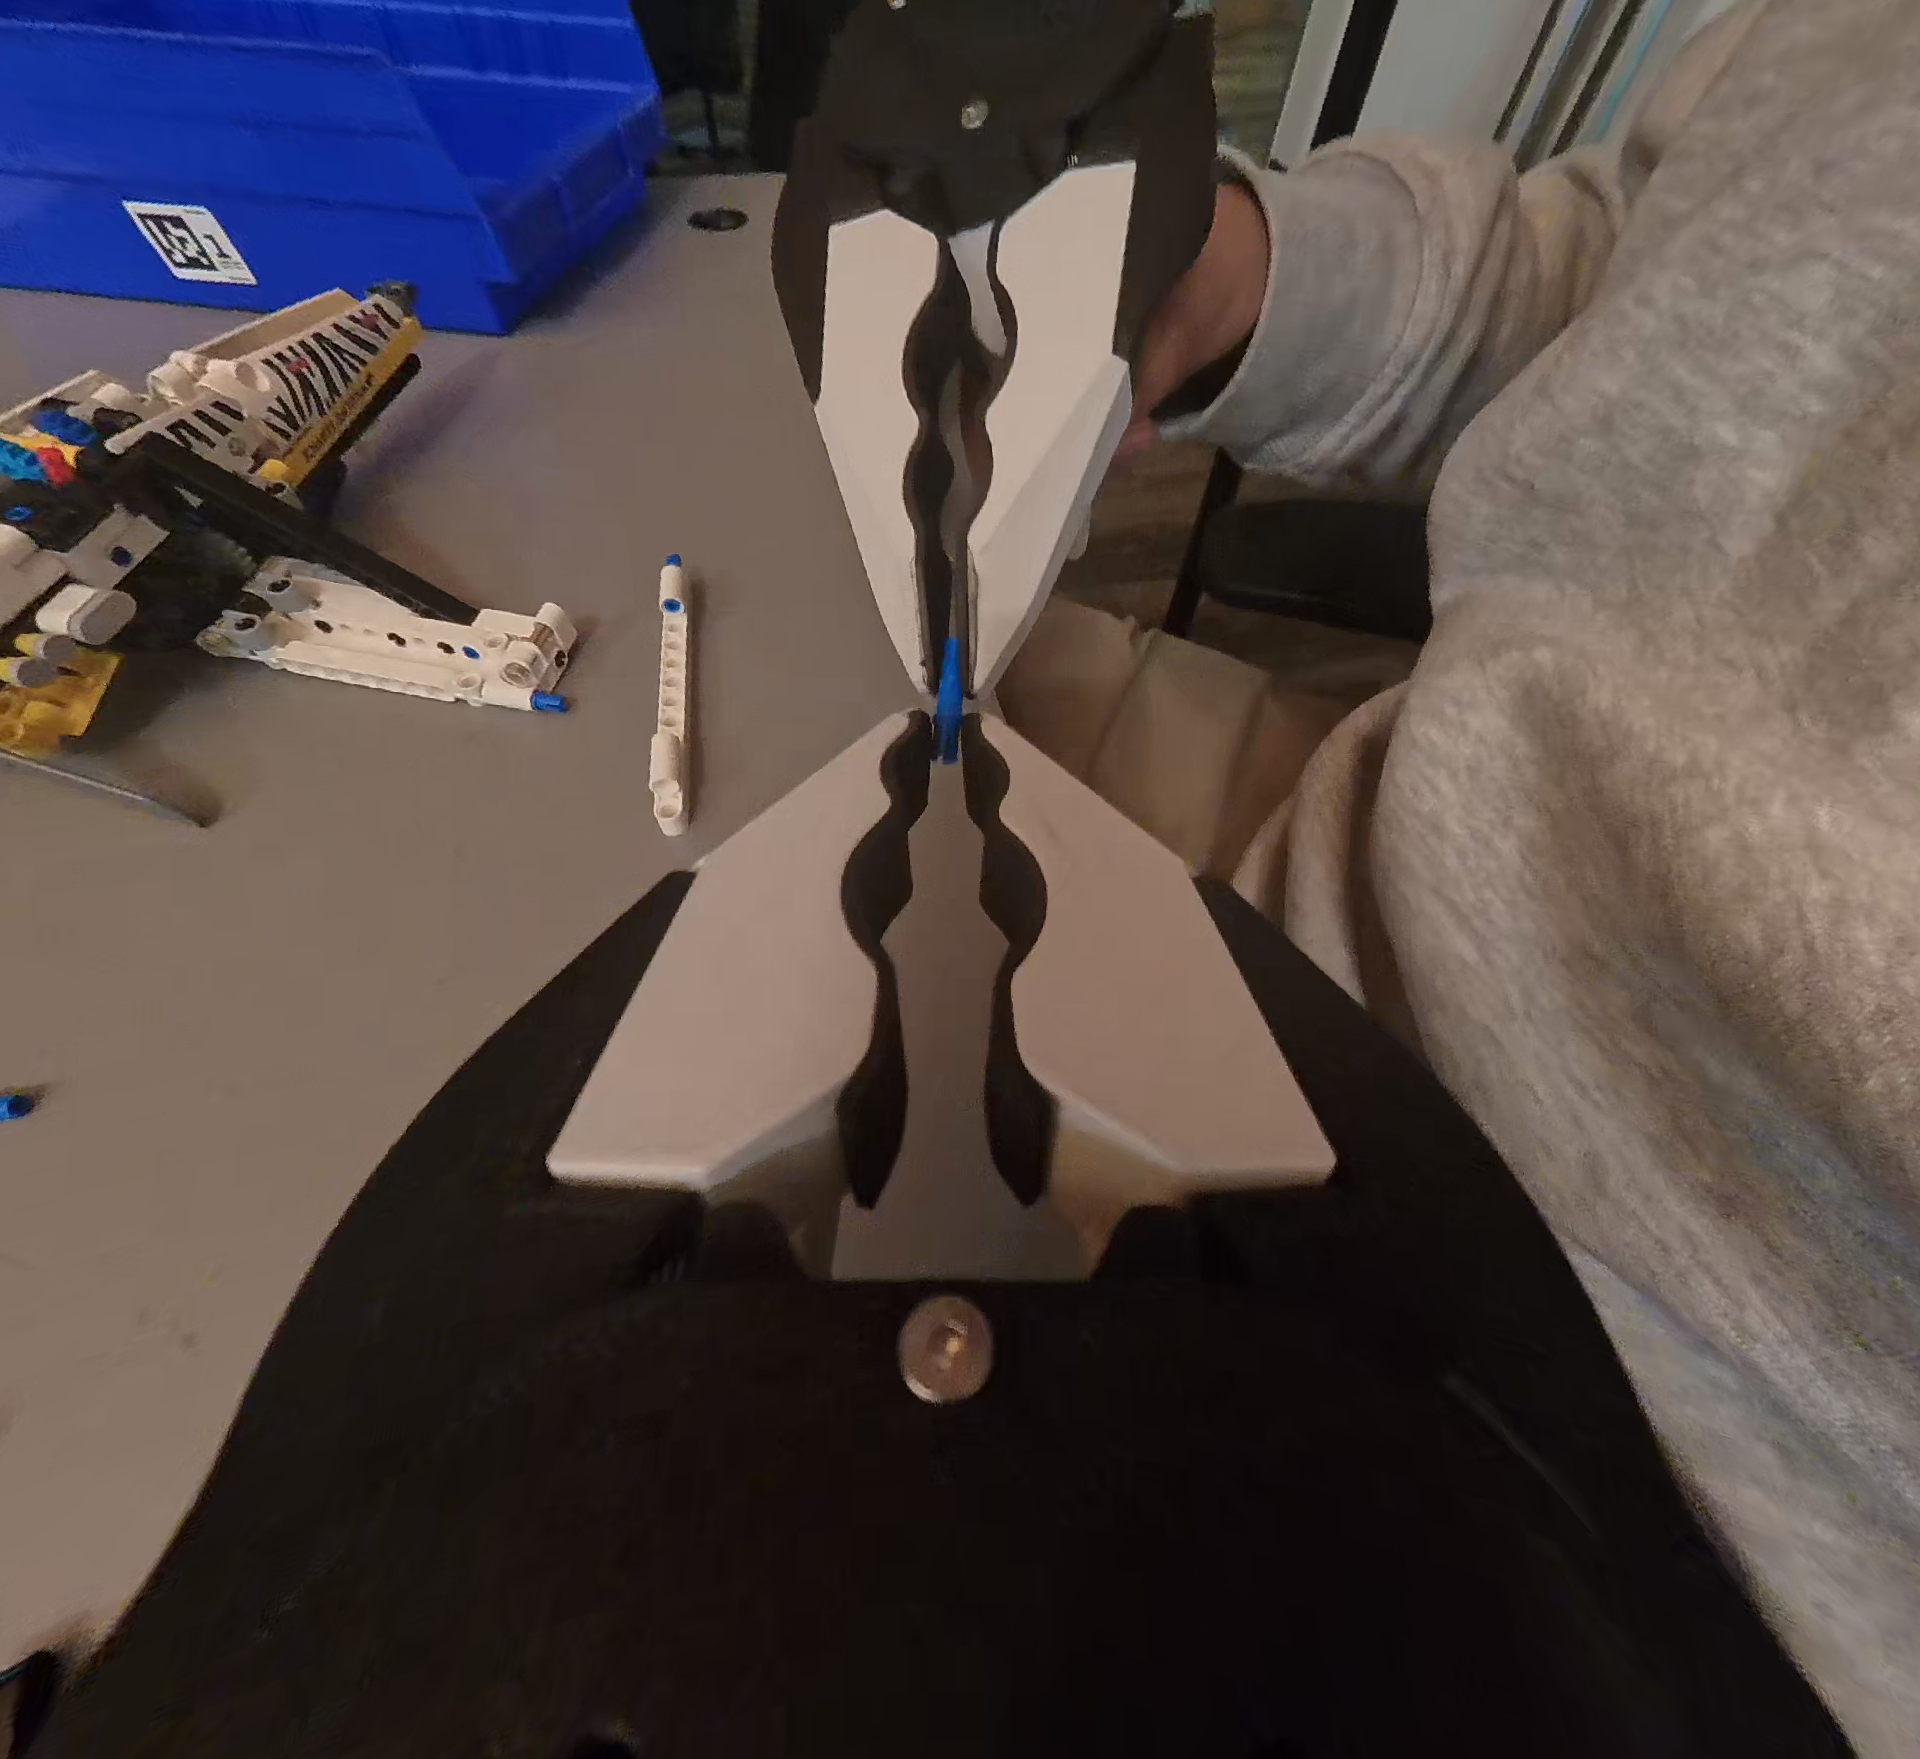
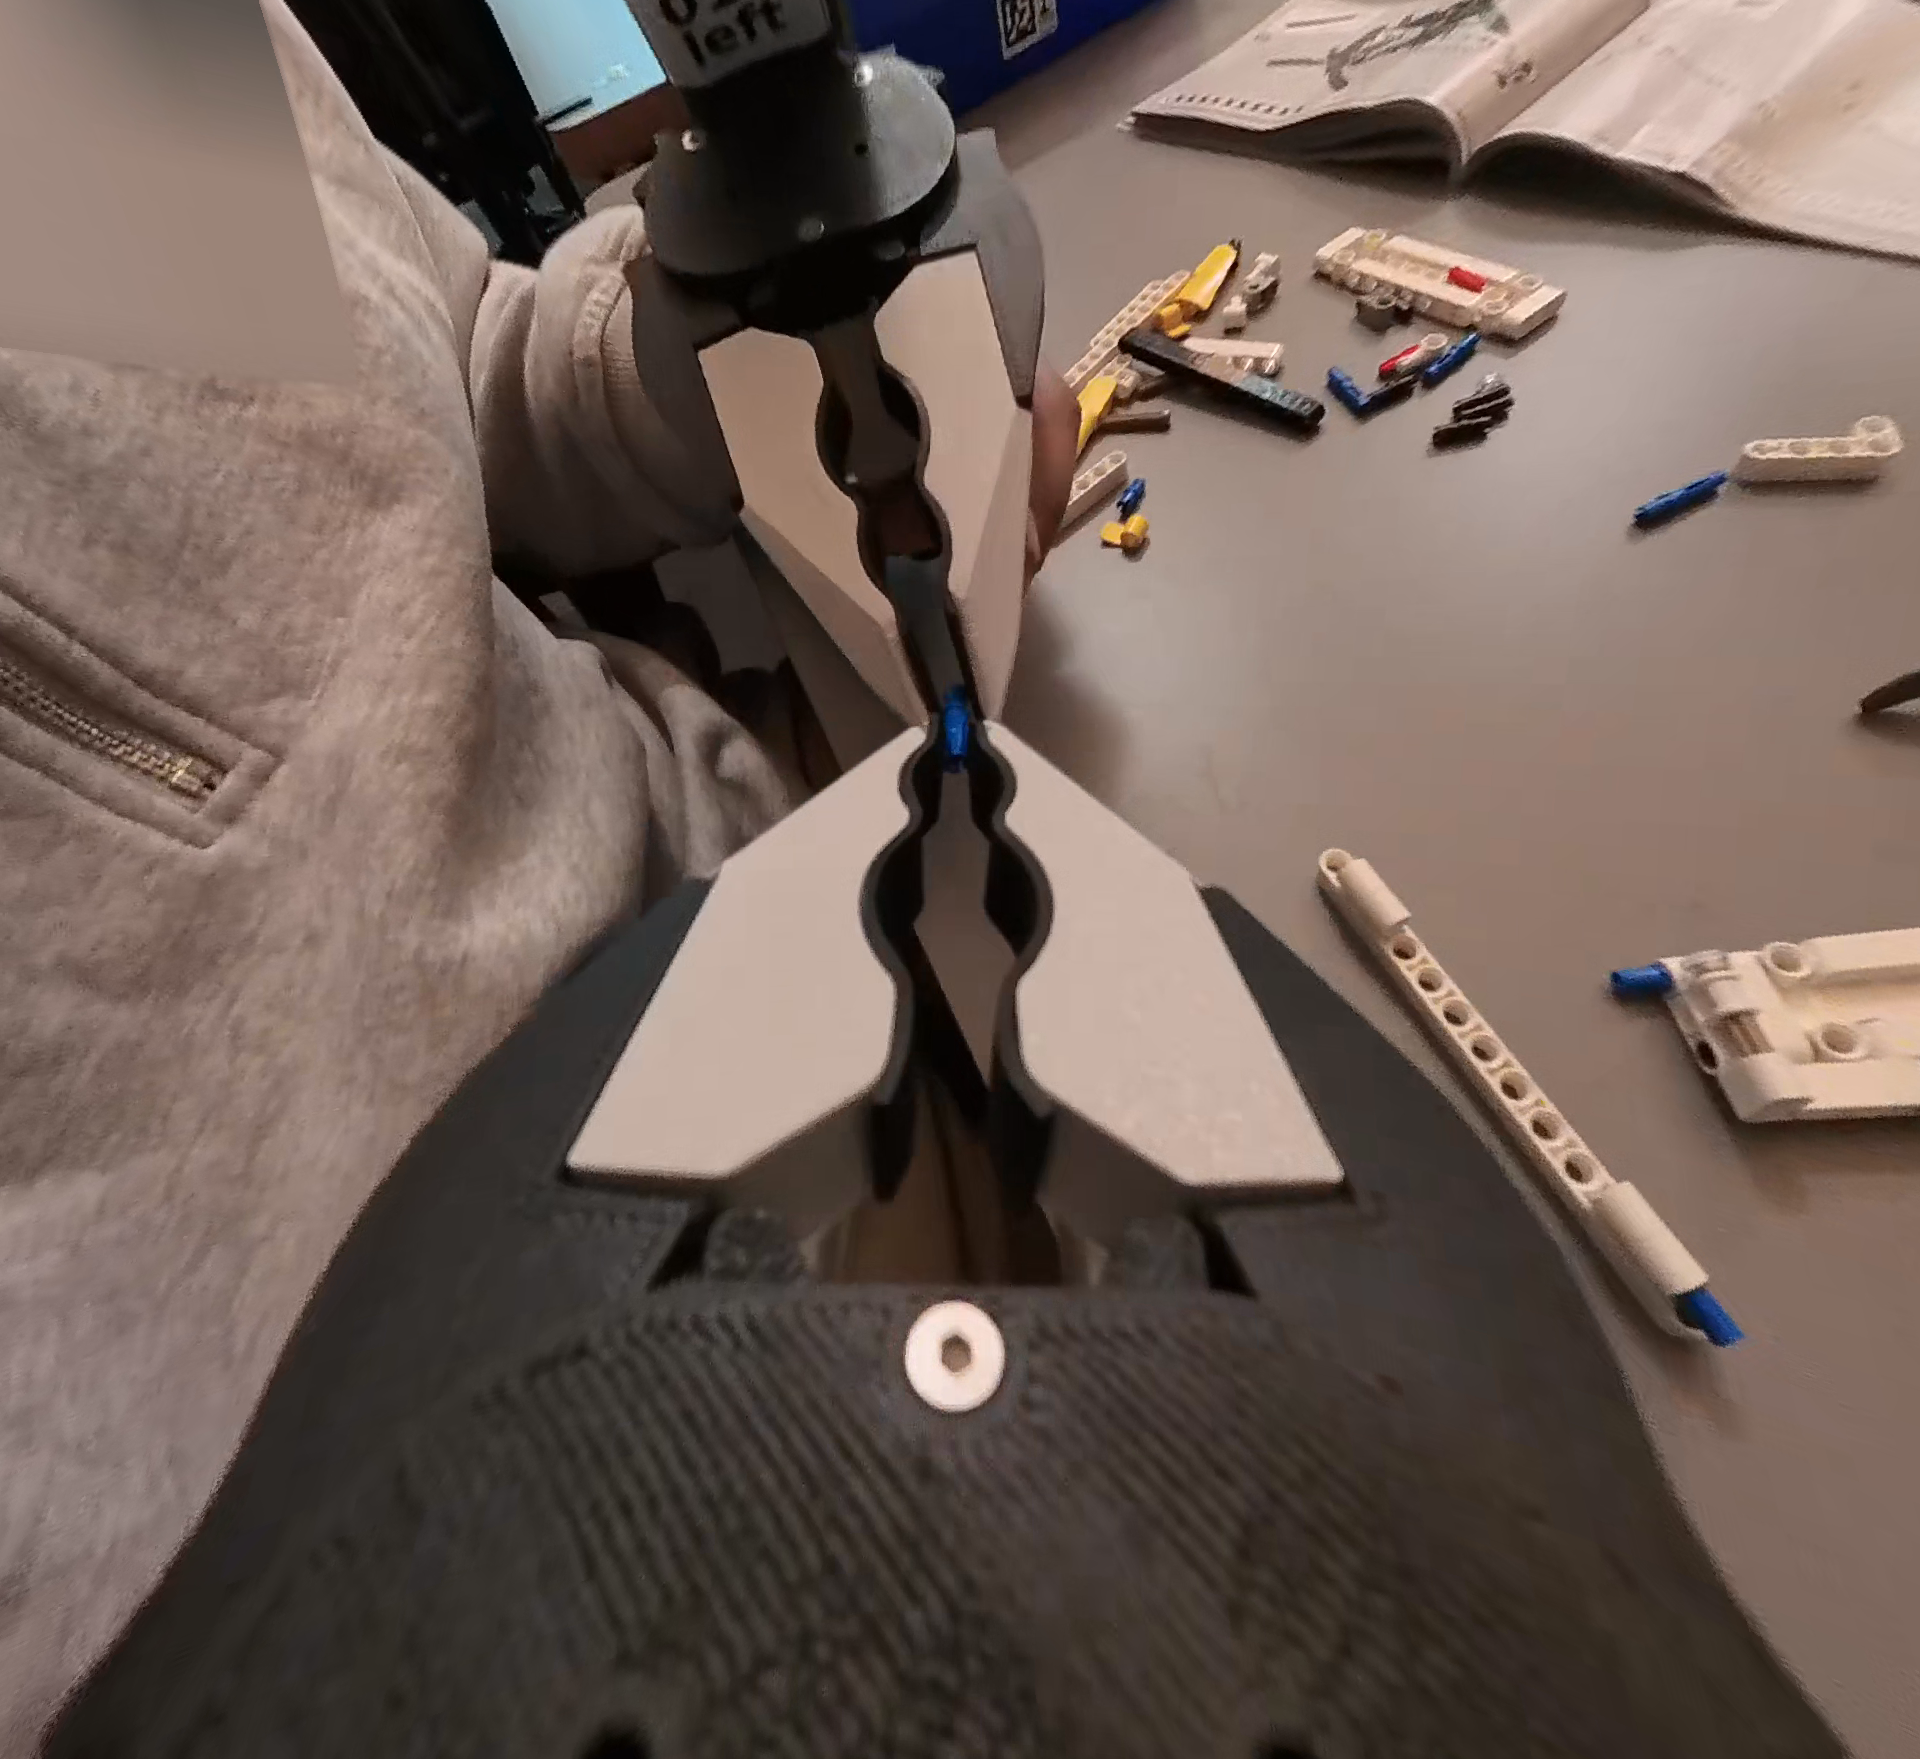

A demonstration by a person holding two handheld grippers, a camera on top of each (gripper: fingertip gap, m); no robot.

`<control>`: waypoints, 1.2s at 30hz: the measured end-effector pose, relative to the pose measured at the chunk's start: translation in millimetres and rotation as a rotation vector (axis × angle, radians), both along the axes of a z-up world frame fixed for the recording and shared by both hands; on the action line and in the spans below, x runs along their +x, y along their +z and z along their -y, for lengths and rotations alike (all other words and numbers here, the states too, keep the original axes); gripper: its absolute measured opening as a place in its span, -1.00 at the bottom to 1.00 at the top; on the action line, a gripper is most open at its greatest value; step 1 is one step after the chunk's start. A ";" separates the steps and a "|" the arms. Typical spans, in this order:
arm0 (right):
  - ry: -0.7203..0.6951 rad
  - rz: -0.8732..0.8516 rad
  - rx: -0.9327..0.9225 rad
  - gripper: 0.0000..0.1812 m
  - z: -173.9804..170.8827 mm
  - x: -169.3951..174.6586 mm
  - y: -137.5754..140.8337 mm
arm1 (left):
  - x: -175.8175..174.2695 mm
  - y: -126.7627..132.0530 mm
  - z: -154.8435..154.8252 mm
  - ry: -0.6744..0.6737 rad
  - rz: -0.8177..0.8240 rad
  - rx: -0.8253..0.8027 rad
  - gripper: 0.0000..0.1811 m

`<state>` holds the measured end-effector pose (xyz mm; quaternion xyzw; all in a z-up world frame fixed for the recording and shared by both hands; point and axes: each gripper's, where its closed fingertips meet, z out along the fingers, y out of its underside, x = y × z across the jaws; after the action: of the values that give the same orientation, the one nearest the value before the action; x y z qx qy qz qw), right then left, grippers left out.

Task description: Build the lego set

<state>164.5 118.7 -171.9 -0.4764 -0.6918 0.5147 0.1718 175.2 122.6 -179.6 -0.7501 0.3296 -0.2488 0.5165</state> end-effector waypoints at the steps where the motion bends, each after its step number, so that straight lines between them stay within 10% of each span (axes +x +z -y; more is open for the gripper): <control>1: 0.005 0.005 0.008 -0.96 0.1 0.3 -1.3 | 0.2 -1.7 0.1 -0.006 -0.012 -0.008 -0.96; 18: 0.005 0.029 -0.002 -0.96 -9.5 -7.2 -6.8 | -6.6 -6.8 -12.5 0.023 -0.027 -0.051 -0.98; 31: -0.091 0.077 0.446 -0.66 -79.2 -24.7 -62.0 | -40.1 -45.3 -53.7 0.193 -0.132 -0.299 -0.97; 36: -0.034 0.074 0.406 -0.89 -74.9 -29.4 -65.0 | -42.5 -53.5 -51.6 0.148 -0.196 -0.362 -0.97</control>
<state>135.2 193.6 -236.9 -0.4620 -0.7792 0.3438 0.2474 132.7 174.3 -233.1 -0.8734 0.2720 -0.1913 0.3559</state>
